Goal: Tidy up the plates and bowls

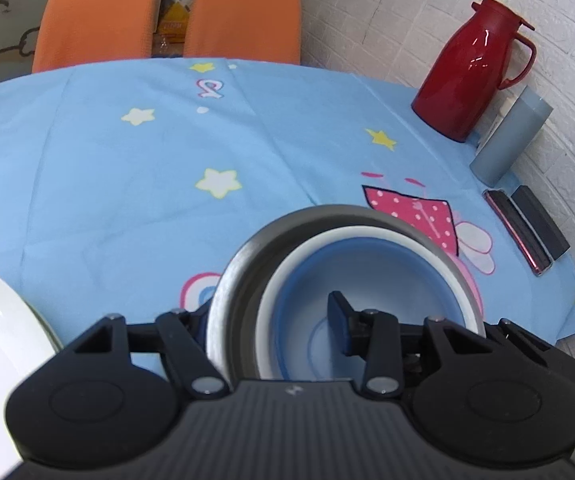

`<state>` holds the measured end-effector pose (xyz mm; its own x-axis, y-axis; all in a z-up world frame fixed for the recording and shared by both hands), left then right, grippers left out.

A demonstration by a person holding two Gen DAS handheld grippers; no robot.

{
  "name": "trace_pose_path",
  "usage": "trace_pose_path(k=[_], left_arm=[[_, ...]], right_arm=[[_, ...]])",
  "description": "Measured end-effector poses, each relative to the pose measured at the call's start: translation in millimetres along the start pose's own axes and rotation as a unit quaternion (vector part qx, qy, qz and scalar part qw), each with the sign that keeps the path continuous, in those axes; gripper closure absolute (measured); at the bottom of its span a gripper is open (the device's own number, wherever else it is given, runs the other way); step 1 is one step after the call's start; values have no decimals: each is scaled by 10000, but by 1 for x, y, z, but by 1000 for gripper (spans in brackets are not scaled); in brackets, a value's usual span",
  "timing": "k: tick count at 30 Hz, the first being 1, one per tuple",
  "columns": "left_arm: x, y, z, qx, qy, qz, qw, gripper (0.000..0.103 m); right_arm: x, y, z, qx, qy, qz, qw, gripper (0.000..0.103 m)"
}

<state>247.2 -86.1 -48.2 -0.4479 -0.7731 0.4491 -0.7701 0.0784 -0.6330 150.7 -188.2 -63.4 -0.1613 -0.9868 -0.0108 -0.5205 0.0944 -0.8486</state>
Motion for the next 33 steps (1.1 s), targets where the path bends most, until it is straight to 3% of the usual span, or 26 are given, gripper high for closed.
trace_pose_path(k=[5, 10, 17, 19, 20, 23, 28, 33], left_arm=[[7, -3, -13, 178, 91, -8, 9998, 63], [-9, -3, -55, 522, -103, -85, 9985, 63], [-64, 17, -138, 1081, -1147, -341, 9869, 63], [-81, 27, -154, 1131, -1332, -489, 9834, 57], [-90, 32, -159, 1139, -1398, -576, 9819, 56], [-109, 43, -161, 1063, -1475, -739, 9805, 54], [-134, 55, -162, 1064, -1269, -1070, 9804, 53], [-138, 57, -168, 1222, -1172, -997, 9805, 51]], right_arm=[[1, -9, -11, 136, 90, -60, 9998, 17], [-27, -18, -23, 324, -169, -254, 9990, 17], [-116, -20, -30, 404, -1180, -671, 9899, 15], [-141, -13, -29, 228, -1600, -783, 9837, 0], [-151, -9, -28, 139, -1742, -831, 9811, 0], [-172, -2, -26, 31, -1842, -1034, 9774, 0], [-184, 3, -21, -86, -1797, -1236, 9759, 0], [-191, 5, -16, -71, -1738, -1351, 9754, 0]])
Point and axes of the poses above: each gripper's, at about its wrist camera, not at the fingertips, and z roughly the way its jaws point, x to its right, y to its underside, the point moved 2 cm from there along z, roughly the way its jaws point, and after that the axes turned 14 degrees about y, right-handed, at the moved point
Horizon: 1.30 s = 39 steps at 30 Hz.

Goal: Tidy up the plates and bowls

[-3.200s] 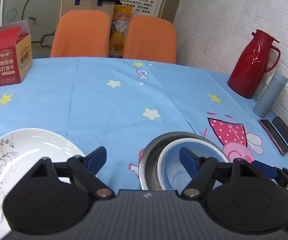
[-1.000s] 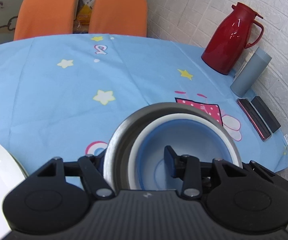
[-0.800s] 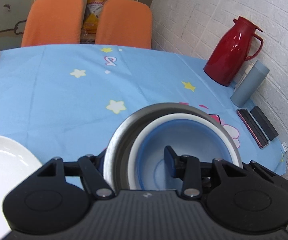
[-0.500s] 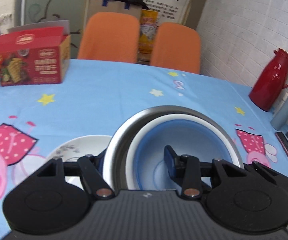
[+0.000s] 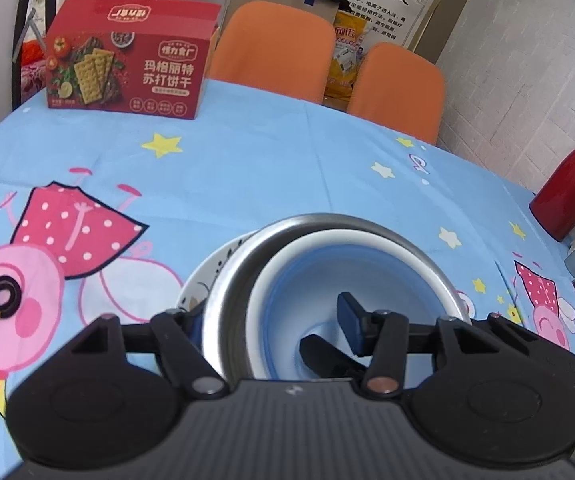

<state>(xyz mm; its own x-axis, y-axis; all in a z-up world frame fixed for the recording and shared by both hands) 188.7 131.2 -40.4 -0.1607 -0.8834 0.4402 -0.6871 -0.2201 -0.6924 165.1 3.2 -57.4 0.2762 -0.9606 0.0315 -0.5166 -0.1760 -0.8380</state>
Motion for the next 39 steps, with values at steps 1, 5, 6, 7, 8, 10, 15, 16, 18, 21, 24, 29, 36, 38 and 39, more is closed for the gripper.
trace_pose_path(k=[1, 5, 6, 7, 8, 10, 15, 16, 18, 21, 24, 29, 36, 38, 39], left_arm=[[0, 0, -1, 30, 11, 5, 10000, 51], [-3, -2, -8, 191, 83, 46, 9998, 42], [-4, -3, -8, 222, 106, 16, 9997, 42], [-4, -4, -9, 245, 131, -7, 9996, 41], [-5, -5, -9, 247, 159, -24, 9996, 39], [-4, -5, -10, 253, 163, -29, 9995, 38], [-4, -6, -15, 394, 142, 29, 9991, 36], [-4, -7, -17, 429, 151, 10, 9990, 36], [-5, -10, -21, 513, 135, -18, 9986, 36], [-6, -12, -26, 579, 106, -27, 9983, 34], [-7, -11, -28, 575, 59, -10, 9983, 31], [-2, -9, -28, 577, 101, -101, 9982, 30], [25, 0, -29, 530, 116, 59, 9985, 30], [34, 3, -30, 542, 103, 77, 9984, 30], [38, 4, -30, 549, 75, 99, 9984, 30]], right_arm=[[-1, -1, 1, 13, 62, -56, 10000, 0], [1, -2, -3, 243, 377, -132, 9989, 0], [3, -2, -3, 217, 354, -86, 9991, 0], [4, -1, -2, 187, 319, -56, 9993, 0], [4, -1, 0, 172, 326, -40, 9993, 0], [2, -2, 4, 128, 256, -69, 9996, 0], [3, -11, 5, 368, 465, -211, 9980, 0], [6, -14, 5, 387, 446, -209, 9980, 0], [11, -16, 6, 354, 347, -61, 9988, 0], [20, -15, 2, 374, 398, 78, 9985, 0], [36, -10, -10, 388, 433, 247, 9980, 0], [68, -3, -27, 359, 671, 686, 9947, 0], [86, 7, -37, 313, 874, 882, 9918, 0], [88, 10, -39, 301, 872, 893, 9917, 0], [89, 12, -41, 303, 859, 889, 9919, 0]])
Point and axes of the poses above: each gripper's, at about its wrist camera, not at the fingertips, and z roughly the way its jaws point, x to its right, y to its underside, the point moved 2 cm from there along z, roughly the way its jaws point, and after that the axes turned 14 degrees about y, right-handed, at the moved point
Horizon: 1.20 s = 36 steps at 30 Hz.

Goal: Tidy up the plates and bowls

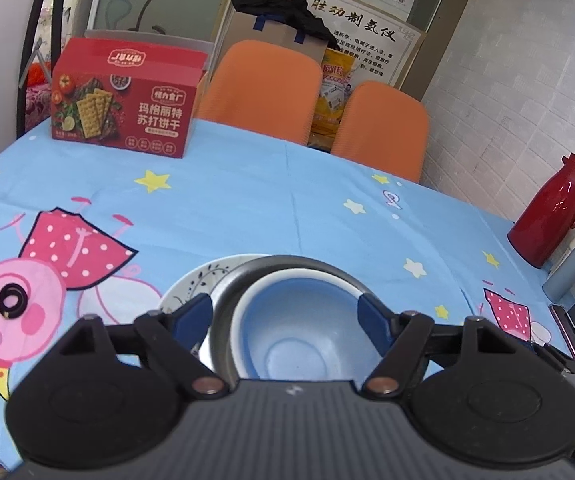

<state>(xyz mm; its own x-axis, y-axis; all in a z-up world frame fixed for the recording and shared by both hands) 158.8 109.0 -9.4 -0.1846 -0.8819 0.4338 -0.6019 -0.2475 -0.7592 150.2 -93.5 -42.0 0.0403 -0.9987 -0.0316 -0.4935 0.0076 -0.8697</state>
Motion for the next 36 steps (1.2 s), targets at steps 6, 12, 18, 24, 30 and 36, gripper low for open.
trace_pose_path(k=[6, 12, 18, 24, 30, 36], left_arm=[[40, 6, 6, 64, -210, 274, 9994, 29], [72, 5, 14, 433, -161, 76, 9989, 29], [87, 6, 23, 523, -759, 231, 9955, 29], [78, 18, 4, 598, -1114, -9, 9920, 29], [84, 22, -29, 742, -1335, 222, 9880, 29], [92, 51, -52, 637, -851, 474, 9932, 29]], right_arm=[[21, 7, -4, -41, -54, -4, 10000, 0], [58, 8, 13, -227, -166, 349, 9990, 0], [73, 1, 33, -433, -337, 340, 9979, 0], [64, -3, 41, -580, -563, 258, 9964, 0], [44, -7, 15, -438, -287, 193, 9984, 0], [48, 18, -38, -157, 117, 475, 9987, 0]])
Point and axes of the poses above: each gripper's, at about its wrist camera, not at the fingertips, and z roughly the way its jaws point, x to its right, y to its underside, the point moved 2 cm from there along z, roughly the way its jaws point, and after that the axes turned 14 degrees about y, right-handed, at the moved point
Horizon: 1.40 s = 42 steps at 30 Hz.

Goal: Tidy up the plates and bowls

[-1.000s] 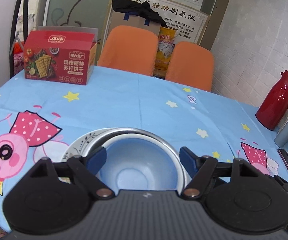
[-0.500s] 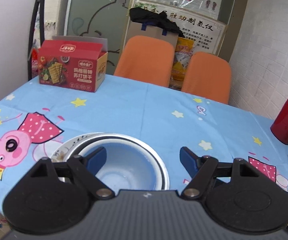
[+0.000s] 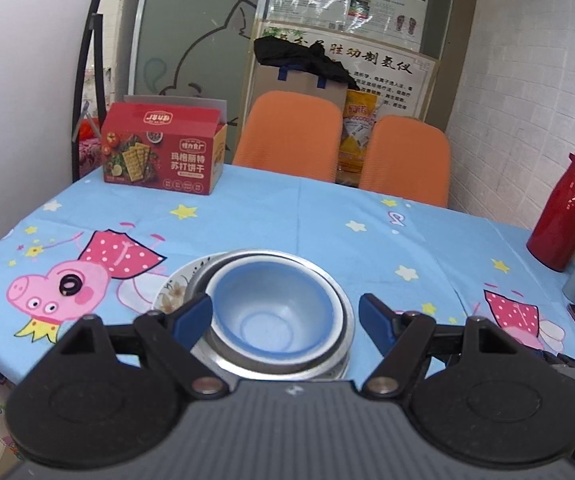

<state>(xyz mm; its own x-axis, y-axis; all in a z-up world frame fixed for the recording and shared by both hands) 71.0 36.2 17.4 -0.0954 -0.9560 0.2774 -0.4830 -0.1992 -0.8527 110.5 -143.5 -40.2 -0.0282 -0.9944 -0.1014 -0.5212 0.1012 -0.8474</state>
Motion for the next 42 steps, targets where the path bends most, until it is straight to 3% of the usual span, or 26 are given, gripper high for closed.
trace_pose_path(k=[4, 8, 13, 24, 42], left_arm=[[1, 29, -10, -170, 305, 208, 9992, 29], [1, 58, -20, -343, 321, 400, 9981, 29], [-2, 79, -37, -191, 158, 516, 9984, 29], [-1, 98, -73, 77, 33, 604, 9981, 29], [3, 105, -70, -26, 99, 612, 9981, 29]], right_arm=[[9, 30, -29, 37, 389, 153, 9991, 0], [12, 53, -52, 18, 560, 171, 9983, 0], [4, 59, -77, 288, 716, -49, 9970, 0], [-4, 75, -116, 701, 666, -366, 9946, 0], [3, 90, -115, 552, 574, -119, 9968, 0]])
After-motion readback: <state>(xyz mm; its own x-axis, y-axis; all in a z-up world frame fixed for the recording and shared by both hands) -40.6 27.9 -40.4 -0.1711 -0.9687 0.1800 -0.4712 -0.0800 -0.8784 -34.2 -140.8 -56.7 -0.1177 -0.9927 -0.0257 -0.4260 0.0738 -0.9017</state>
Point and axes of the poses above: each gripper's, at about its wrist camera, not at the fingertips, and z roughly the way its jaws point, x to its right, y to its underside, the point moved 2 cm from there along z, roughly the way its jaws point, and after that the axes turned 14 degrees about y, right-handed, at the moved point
